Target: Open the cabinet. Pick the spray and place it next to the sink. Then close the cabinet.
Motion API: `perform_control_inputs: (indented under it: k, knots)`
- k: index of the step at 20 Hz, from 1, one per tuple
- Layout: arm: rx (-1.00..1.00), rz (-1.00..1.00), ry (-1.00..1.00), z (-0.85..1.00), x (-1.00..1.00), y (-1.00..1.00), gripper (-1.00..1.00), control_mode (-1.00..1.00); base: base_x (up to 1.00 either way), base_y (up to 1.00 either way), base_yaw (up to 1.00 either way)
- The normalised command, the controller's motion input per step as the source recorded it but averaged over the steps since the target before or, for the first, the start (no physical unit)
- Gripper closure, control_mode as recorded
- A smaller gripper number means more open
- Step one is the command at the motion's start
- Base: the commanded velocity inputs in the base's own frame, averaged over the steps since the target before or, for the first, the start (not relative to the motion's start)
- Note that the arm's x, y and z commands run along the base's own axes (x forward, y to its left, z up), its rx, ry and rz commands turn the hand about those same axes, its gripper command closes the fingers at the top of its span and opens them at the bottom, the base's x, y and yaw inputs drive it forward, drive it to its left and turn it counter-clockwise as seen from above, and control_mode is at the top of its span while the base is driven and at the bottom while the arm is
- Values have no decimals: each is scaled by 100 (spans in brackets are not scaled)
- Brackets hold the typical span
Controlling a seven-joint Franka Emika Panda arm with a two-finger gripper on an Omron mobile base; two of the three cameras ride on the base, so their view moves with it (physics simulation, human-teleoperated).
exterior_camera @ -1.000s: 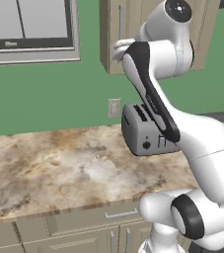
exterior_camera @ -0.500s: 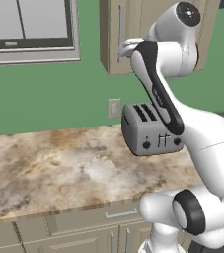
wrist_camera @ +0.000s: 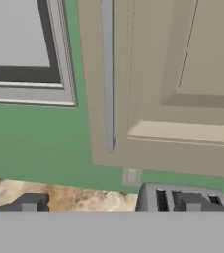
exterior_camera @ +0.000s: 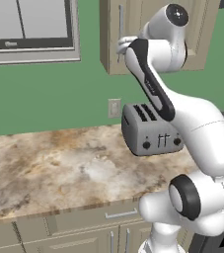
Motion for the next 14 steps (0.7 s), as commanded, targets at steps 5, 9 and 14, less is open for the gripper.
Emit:
perform_control_inputs:
  k: [5,9,14]
  knots:
    - [0,0,0,0,37,0,-100,-100,0,0,0]
    - [0,0,0,0,25,0,-100,-100,0,0,0]
    - [0,0,0,-3,9,4,-100,-100,0,0,0]
